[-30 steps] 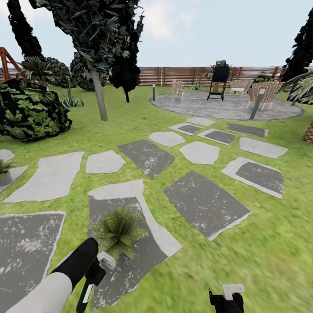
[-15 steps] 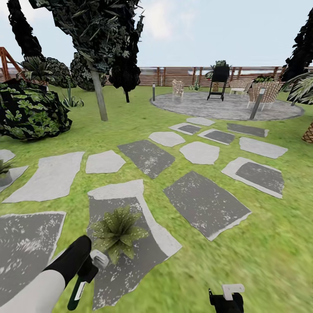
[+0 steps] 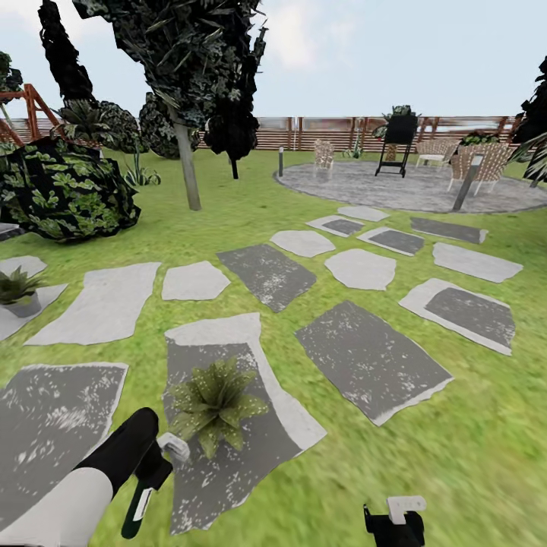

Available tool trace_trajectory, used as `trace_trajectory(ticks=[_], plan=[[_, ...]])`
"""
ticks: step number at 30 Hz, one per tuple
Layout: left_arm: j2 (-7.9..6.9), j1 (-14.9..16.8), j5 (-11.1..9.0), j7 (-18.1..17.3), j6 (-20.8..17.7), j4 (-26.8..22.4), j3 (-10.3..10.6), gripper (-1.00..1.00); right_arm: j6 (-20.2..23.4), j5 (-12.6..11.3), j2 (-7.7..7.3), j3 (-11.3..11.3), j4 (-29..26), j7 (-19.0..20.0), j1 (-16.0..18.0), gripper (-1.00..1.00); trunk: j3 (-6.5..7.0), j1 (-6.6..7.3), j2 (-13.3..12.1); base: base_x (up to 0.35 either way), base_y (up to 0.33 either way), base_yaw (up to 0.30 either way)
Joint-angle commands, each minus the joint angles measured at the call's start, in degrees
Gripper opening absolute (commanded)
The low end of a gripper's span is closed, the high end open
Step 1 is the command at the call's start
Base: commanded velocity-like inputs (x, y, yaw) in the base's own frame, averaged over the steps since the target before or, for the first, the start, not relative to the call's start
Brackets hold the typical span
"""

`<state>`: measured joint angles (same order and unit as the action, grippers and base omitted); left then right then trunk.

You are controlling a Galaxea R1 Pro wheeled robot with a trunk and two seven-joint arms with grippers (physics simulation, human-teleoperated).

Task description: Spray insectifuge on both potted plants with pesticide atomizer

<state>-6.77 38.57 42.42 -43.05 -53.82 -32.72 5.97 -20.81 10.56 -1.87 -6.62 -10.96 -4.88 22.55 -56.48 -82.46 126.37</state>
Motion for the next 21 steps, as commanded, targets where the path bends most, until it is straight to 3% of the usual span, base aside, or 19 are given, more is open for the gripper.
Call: trace_trajectory(ticks=[1, 5, 9, 10, 13, 14, 15, 17, 19, 21], plan=[[-0.31, 0.42, 0.75, -1.68, 0.06, -0.21, 0.27, -1.00, -0.20, 0.60, 0.03, -0.41, 0.06, -0.13, 0.04, 1.00, -0.05, 0.01, 0.02, 0.000, 0.000, 0.004], [-4.93, 4.73, 1.12, -12.79, 0.66, -3.31, 0.50, -1.00, -0.19, 0.64, 0.03, -0.41, 0.10, -0.13, 0.04, 1.00, -0.05, 0.01, 0.02, 0.000, 0.000, 0.001], [-6.63, 8.46, 1.12, -18.15, 0.80, -6.63, 0.66, -1.00, -0.19, 0.69, -0.04, -0.41, 0.15, -0.13, 0.04, 1.00, -0.05, 0.01, 0.02, 0.000, 0.000, 0.000], [-6.87, 10.13, 1.92, -20.20, 0.81, -6.80, 1.61, -1.00, -0.19, 0.69, -0.01, -0.39, 0.15, -0.13, 0.02, 1.00, -0.05, 0.01, 0.02, 0.000, 0.000, 0.000], [-7.02, 13.78, 8.32, -30.48, 0.73, -6.58, 9.00, -1.00, -0.19, 0.72, -0.03, -0.33, 0.14, -0.13, 0.04, 1.00, -0.05, 0.01, 0.02, 0.000, 0.000, 0.000], [-7.03, 14.27, 10.30, -34.51, 0.73, -6.74, 10.53, -1.00, -0.19, 0.70, -0.09, -0.33, 0.13, -0.13, 0.04, 1.00, -0.05, 0.01, 0.02, 0.000, 0.000, 0.000], [-7.01, 14.52, 12.04, -37.49, 0.77, -6.87, 11.32, -1.00, -0.19, 0.70, -0.16, -0.32, 0.11, -0.13, 0.02, 1.00, -0.05, 0.01, 0.02, 0.000, 0.000, 0.000], [-6.76, 14.76, 15.01, -39.88, 0.79, -6.95, 11.93, -1.00, -0.19, 0.69, -0.21, -0.32, 0.08, -0.18, 0.04, 1.00, -0.05, 0.01, 0.02, 0.000, 0.000, 0.000], [-6.59, 14.73, 17.13, -40.83, 0.79, -6.93, 12.10, -1.00, -0.19, 0.69, -0.23, -0.32, 0.07, -0.20, 0.04, 1.00, -0.05, 0.01, 0.02, 0.010, 0.000, 0.000], [-6.53, 14.56, 17.84, -41.16, 0.81, -6.92, 12.19, -1.00, -0.19, 0.68, -0.27, -0.32, 0.06, -0.21, 0.04, 1.00, -0.05, 0.01, 0.02, 0.145, 0.000, 0.000]])
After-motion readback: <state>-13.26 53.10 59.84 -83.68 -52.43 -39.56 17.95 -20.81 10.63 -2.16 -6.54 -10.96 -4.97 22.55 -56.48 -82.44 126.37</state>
